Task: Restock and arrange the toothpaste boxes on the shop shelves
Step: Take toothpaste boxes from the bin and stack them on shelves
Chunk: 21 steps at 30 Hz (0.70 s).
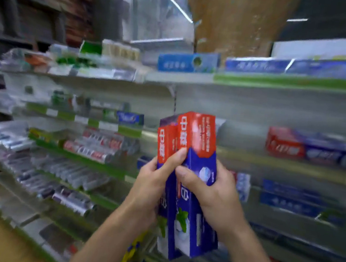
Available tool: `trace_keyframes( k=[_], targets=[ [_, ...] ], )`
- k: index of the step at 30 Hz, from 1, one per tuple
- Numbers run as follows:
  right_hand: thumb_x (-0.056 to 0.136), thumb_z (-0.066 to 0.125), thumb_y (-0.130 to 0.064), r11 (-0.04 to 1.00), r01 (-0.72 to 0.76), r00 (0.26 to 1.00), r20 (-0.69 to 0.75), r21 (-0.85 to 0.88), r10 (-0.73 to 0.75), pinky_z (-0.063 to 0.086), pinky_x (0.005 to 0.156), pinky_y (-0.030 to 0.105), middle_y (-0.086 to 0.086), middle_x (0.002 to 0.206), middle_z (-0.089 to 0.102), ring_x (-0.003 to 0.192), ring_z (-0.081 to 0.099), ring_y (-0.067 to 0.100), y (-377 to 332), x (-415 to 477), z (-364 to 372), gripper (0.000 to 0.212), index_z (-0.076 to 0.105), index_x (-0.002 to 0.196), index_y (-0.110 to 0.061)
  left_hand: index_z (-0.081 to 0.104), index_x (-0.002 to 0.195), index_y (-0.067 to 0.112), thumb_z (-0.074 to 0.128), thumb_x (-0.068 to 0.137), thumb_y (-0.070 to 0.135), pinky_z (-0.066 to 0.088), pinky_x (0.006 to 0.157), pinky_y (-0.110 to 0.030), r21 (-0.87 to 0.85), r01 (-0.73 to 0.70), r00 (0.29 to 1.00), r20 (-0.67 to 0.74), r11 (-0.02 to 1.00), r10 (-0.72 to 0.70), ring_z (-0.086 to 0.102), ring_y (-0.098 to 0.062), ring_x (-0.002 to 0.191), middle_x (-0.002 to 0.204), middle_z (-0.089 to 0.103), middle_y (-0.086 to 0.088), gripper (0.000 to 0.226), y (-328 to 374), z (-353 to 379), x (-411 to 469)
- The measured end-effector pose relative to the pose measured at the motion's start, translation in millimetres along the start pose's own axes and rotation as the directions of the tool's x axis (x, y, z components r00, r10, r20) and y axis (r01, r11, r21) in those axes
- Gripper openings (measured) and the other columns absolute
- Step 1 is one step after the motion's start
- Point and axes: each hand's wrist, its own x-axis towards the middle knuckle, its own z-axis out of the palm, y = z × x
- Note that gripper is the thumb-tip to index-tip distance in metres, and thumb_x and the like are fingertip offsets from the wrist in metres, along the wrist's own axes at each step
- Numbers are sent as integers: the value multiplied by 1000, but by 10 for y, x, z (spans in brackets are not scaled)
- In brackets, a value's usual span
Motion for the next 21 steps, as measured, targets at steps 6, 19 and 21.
trace_keyframes(
  k=[6, 19, 21],
  targets=[
    [73, 64, -46, 987, -86, 995, 34, -140, 91, 58, 78, 33, -4, 96, 75, 84, 73, 13, -566, 253, -706, 41, 62, 108, -25, 68, 112, 13, 64, 70, 39, 61, 73, -39, -59, 62, 998, 35, 996, -60, 72, -30, 91, 104, 74, -13, 49, 191, 784, 221],
    [94, 39, -48, 902, -349, 937, -98, -253, 335, 54, 69, 27, -3, 85, 75, 76, 73, 12, -641, 496, -2007, 35, 58, 105, -21, 60, 120, 5, 72, 67, 34, 58, 71, -37, -198, 220, 968, -74, 955, -238, 69, -36, 91, 104, 73, -17, 62, -527, 1660, 818],
    [95, 41, -46, 899, -373, 925, -165, -230, 342, 53, 70, 31, 2, 79, 75, 69, 73, 15, -593, 590, -2081, 37, 60, 104, -15, 58, 122, 4, 75, 68, 39, 57, 77, -40, -204, 239, 966, -46, 949, -253, 68, -37, 97, 107, 71, -18, 66, -499, 1680, 957]
  ],
)
